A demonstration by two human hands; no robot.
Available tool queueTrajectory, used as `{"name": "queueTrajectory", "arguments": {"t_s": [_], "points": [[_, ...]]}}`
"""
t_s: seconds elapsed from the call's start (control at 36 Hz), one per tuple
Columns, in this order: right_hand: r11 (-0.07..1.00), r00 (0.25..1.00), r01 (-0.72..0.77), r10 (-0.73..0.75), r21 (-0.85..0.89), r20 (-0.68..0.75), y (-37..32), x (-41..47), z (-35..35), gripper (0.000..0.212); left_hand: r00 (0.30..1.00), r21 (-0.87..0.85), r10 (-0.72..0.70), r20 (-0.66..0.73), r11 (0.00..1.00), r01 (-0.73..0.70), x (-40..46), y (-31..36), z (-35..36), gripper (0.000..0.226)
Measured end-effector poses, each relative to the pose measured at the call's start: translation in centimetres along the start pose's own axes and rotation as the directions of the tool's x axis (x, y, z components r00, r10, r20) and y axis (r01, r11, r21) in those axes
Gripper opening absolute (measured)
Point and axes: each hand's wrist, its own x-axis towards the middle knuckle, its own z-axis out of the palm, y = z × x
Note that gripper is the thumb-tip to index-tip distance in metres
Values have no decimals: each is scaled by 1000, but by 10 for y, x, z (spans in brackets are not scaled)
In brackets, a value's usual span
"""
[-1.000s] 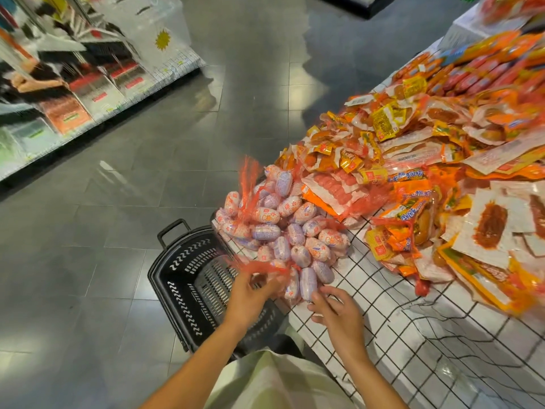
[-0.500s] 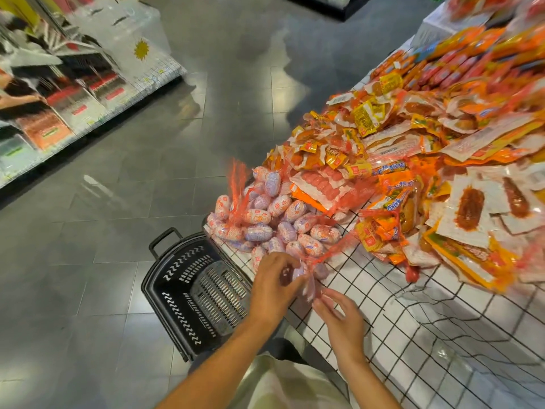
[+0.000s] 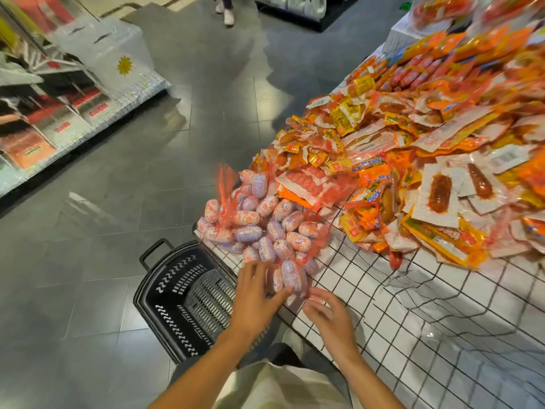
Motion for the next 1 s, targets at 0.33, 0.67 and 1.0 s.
{"name": "queueTrajectory", "arguments": {"t_s": [0.33, 0.67, 1.0], "points": [[960, 976, 134, -171, -247, -138, 3, -61, 10, 43, 929, 102, 128, 347, 980, -172, -37, -32, -54, 74], [853, 946, 152, -272, -499, -176, 73, -183, 63, 47, 779, 170, 325, 536, 863, -477, -97, -113, -109, 70], [865, 973, -81, -40, -495, -229, 173, -300, 46, 50, 599, 243, 206, 774, 776, -582, -177, -123, -59, 59]]}}
